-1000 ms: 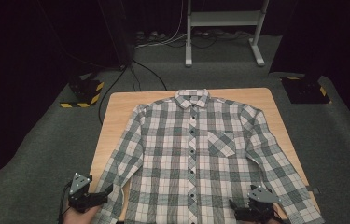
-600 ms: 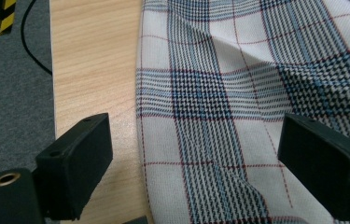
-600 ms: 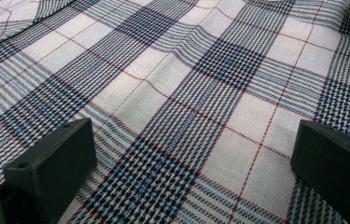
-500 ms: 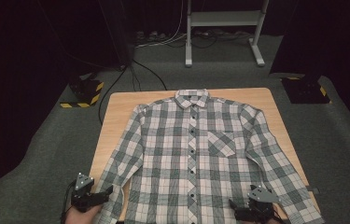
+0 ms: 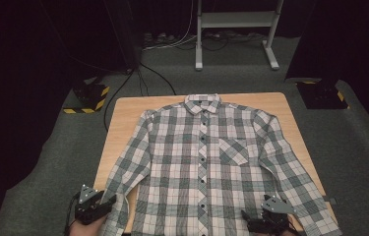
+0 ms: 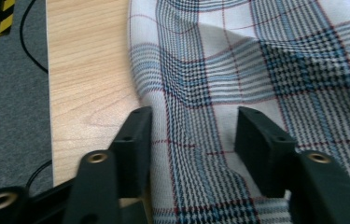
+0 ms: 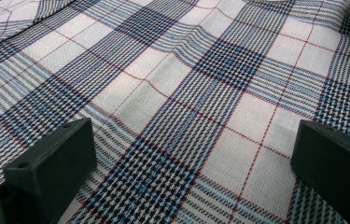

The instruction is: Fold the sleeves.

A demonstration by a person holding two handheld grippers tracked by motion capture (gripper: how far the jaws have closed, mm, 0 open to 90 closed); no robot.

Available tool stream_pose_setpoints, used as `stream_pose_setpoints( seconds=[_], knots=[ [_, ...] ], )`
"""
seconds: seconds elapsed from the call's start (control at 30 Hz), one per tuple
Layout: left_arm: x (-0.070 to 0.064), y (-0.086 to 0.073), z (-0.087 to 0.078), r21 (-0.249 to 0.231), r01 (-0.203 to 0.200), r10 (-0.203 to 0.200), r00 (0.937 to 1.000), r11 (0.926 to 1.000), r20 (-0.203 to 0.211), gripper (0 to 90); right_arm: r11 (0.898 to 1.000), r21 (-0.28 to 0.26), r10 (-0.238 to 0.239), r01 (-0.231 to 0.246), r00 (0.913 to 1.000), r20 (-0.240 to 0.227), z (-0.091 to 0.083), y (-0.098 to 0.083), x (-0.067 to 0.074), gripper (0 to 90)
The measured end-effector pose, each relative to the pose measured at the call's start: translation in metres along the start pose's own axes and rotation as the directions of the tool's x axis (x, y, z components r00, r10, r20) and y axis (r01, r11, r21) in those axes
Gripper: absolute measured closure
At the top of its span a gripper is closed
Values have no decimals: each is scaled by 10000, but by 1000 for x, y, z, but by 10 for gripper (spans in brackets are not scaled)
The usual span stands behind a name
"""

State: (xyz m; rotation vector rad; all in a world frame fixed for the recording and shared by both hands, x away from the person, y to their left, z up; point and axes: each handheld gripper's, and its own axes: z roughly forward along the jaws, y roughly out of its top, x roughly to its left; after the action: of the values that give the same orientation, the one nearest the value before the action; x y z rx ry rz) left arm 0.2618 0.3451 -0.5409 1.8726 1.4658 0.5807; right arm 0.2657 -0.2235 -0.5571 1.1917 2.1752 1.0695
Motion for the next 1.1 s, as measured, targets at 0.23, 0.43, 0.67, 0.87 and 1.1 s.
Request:
stream_pose_setpoints(
  seconds=[0.23,0.43,0.67,0.87,1.1],
  knots=[
    [-2,-2,-1,-110,303,-297,9983,9995,501,725,10000,-5,0,0,10000,-1,0,0,0,0],
    [-3,0,-1,-70,403,-398,9971,9992,645,811,10000,-9,1,-1,10000,-1,0,0,0,0],
    [-5,1,-4,-173,433,-425,9980,9989,462,880,10000,-13,-17,17,10000,-8,0,0,0,0],
    [-4,2,-8,-476,669,-641,9962,9966,591,888,10000,-18,-11,11,10000,-11,0,0,0,0],
    [-3,3,-15,-967,1009,-930,9922,9902,828,889,10000,-24,-26,26,10000,-15,0,0,0,0]
  ],
)
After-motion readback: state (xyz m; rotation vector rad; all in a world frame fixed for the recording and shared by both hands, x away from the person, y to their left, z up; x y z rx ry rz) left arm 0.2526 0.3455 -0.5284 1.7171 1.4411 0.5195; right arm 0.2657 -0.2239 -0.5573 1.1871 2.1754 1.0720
